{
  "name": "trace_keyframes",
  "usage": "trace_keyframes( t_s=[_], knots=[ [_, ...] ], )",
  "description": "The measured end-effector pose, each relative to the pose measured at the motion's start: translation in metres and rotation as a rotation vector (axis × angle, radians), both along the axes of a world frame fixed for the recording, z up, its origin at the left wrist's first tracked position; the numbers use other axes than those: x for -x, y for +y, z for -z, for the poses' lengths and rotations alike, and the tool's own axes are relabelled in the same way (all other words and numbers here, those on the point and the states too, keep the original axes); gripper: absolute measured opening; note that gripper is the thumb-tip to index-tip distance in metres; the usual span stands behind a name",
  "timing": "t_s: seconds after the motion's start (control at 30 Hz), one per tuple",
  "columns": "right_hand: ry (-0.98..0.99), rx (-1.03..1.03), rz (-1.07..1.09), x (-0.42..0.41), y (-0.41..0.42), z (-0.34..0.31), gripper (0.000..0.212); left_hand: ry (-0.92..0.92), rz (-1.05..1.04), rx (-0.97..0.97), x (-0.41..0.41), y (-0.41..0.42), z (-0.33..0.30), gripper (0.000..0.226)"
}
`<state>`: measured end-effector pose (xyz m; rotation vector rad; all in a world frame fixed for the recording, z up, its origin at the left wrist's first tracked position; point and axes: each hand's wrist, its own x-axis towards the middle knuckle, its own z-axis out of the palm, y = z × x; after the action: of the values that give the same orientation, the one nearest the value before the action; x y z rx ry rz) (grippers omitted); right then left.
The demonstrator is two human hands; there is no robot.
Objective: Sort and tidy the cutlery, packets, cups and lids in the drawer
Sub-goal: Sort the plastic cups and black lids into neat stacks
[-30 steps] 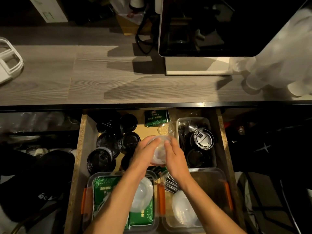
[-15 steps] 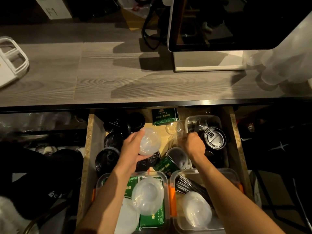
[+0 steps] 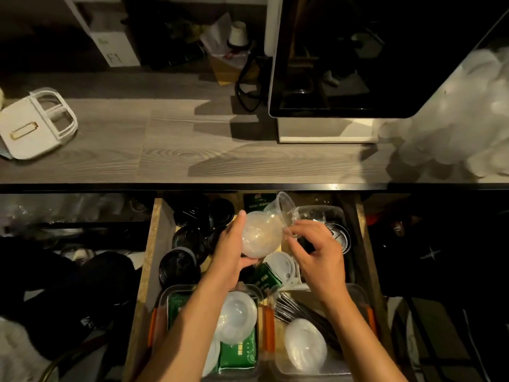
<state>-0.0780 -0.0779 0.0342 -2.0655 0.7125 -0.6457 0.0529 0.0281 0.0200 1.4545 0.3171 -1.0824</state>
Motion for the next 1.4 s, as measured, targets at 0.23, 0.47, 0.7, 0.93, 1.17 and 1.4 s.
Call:
trace_keyframes(
  t_s=[0.23, 0.47, 0.7, 0.93, 1.17, 1.4],
  knots=[
    [0.173, 0.206, -0.314, 0.037, -0.004, -0.041, 0.032, 0.017, 0.108, 0.151, 0.044, -0.011, -0.063, 0.067],
    [0.316, 0.392, -0.382, 0.080, -0.012, -0.088, 0.044, -0.041, 0.196, 0.200, 0.086, -0.009, -0.109, 0.078],
    [0.307, 0.270, -0.307, 0.114, -0.011, -0.113, 0.023, -0.104, 0.221, 0.180, 0.118, -0.011, -0.144, 0.071],
    [0.279, 0.277, -0.448, 0.128, -0.002, -0.139, 0.051, -0.192, 0.277, 0.158, 0.133, -0.009, -0.148, 0.072],
    [-0.232, -0.225, -0.032, 0.131, 0.006, -0.143, 0.030, -0.212, 0.149, 0.172, 0.148, -0.015, -0.155, 0.030],
    [-0.165, -1.026, 0.196, 0.115, 0.009, -0.173, 0.030, -0.251, 0.176, 0.315, 0.171, -0.017, -0.169, 0.035]
  ],
)
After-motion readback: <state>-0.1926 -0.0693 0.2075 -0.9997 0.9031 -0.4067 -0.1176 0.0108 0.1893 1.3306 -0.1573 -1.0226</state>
